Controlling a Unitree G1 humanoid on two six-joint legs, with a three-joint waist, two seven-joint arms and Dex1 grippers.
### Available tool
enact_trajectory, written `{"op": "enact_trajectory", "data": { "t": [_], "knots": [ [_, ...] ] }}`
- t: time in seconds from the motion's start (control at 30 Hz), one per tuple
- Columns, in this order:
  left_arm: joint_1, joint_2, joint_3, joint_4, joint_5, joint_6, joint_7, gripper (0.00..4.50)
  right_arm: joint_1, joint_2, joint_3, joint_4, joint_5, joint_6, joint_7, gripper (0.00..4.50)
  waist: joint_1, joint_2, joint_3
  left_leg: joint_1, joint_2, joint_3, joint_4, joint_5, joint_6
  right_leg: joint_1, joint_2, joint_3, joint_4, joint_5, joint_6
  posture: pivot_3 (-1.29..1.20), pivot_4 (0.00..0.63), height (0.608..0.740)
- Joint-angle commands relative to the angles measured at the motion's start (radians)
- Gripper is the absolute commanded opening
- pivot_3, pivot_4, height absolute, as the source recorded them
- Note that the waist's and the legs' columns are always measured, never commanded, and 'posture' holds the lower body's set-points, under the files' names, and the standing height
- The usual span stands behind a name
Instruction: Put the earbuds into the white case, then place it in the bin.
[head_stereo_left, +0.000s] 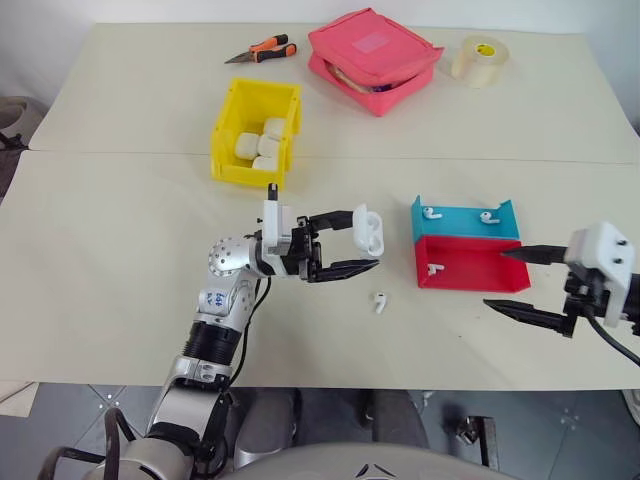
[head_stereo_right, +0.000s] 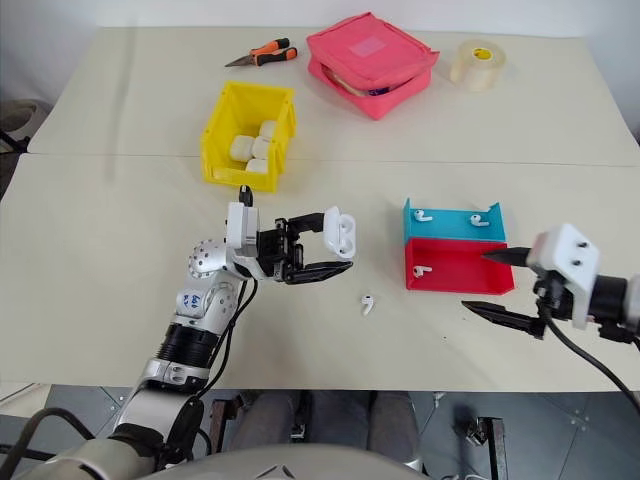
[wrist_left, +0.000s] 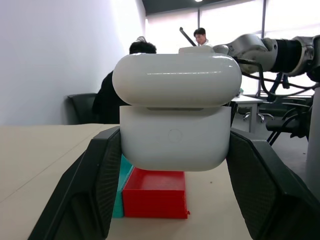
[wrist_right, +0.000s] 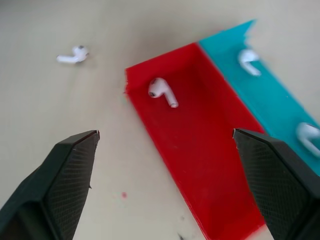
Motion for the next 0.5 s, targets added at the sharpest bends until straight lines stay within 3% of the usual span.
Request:
{"op": "enact_trajectory", "data": {
  "t": [0.03, 0.2, 0.5],
  "knots": [
    [0.012, 0.003, -0.005, -0.059, -0.011, 0.004, 0.004, 2.77, -0.083, -0.052, 0.091, -0.046, -0.009, 0.083, -0.001, 4.45, 0.001, 0.000, 0.000, 0.000, 0.000, 0.000, 0.000, 0.000, 0.000, 0.000, 0.000, 0.000, 0.000, 0.000, 0.000, 0.00, 0.150, 0.740],
    [0.018, 0.005, -0.018, -0.069, -0.011, 0.000, -0.016, 2.77, -0.368, -0.069, 0.376, -0.003, -0.165, 0.137, 0.006, 4.45, -0.003, 0.001, 0.000, -0.001, -0.001, -0.002, 0.000, 0.000, 0.000, 0.000, -0.001, -0.001, -0.001, 0.000, 0.000, 0.00, 0.150, 0.740],
    [0.002, 0.019, -0.022, -0.065, -0.014, 0.010, -0.022, 2.77, -0.618, 0.019, 0.641, 0.093, -0.346, 0.128, 0.070, 4.45, -0.002, 0.001, 0.001, -0.003, -0.001, -0.003, 0.000, 0.000, -0.001, -0.002, -0.001, -0.002, -0.001, 0.000, 0.000, 0.00, 0.150, 0.740]
  ]
}}
